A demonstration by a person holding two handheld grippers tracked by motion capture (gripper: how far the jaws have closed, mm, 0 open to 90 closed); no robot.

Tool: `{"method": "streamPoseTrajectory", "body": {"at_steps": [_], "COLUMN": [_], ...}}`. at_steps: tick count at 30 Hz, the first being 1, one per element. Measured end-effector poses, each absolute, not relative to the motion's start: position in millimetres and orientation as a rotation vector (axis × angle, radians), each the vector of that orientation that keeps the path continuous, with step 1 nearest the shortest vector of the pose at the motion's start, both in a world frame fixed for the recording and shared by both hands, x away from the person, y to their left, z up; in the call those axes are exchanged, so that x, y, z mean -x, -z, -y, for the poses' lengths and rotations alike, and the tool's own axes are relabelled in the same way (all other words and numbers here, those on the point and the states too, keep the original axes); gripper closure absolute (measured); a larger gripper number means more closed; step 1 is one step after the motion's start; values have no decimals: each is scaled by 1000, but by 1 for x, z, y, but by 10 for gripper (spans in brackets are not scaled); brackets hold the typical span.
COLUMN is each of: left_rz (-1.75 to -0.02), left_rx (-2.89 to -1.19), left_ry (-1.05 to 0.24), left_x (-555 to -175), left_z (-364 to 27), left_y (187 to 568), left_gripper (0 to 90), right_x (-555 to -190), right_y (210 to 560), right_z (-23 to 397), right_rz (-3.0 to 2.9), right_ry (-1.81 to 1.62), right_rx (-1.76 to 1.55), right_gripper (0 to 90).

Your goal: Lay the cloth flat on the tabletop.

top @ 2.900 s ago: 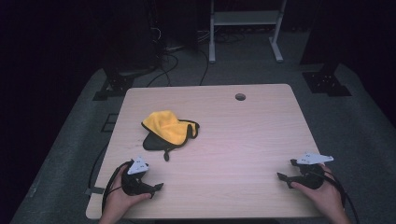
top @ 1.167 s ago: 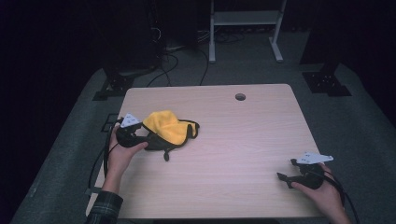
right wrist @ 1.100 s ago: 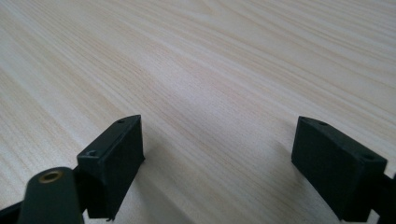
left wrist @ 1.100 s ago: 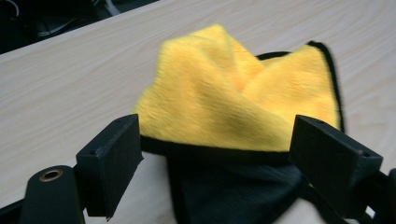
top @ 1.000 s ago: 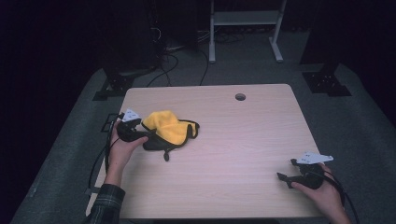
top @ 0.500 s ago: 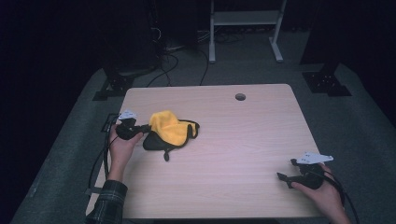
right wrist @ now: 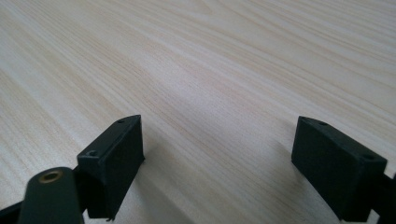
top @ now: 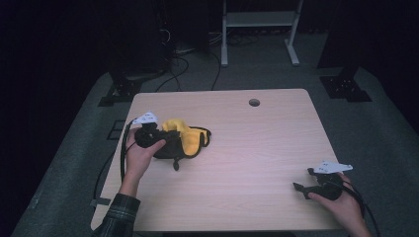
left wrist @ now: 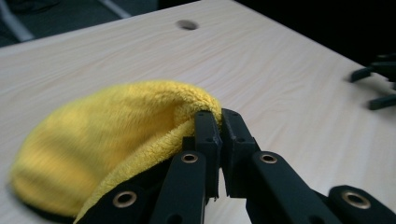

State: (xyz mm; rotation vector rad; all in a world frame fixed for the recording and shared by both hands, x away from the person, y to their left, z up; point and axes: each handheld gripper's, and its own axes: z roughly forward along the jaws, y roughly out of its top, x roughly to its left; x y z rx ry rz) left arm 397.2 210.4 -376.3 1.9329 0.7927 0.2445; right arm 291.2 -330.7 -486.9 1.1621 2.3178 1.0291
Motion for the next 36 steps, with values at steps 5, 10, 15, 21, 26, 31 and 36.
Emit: {"method": "streamPoseTrajectory", "body": {"at_steps": [5,10,15,21,26,31,36], "left_rz": [-702,-601,-519,-428,-421,-440,-516], "left_rx": [-1952,-1995,-2038,-2108,-2095,-2044,-2032], "left_ry": [-207,-137,-51,38,37,-18,-112], "left_x": [-388,-377,-368,-358,-356,-357,-359], "left_z": [-185,-150,-119,-81,-75,-89,-117], "left_y": [368,368,375,392,396,384,382], "left_gripper": [860,860,859,851,711,602,543], "right_x": [-291,-291,-291,-291,-291,-291,-291], "right_y": [487,487,487,487,487,487,486], "right_z": [331,331,331,331,331,331,332], "right_rz": [-2318,-2318,-2316,-2317,-2318,-2317,-2312], "right_ry": [-1029,-1029,-1030,-1029,-1029,-1029,-1041], "right_rx": [-1162,-1162,-1164,-1162,-1162,-1162,-1154], "right_gripper": [156,156,156,156,156,156,227]}}
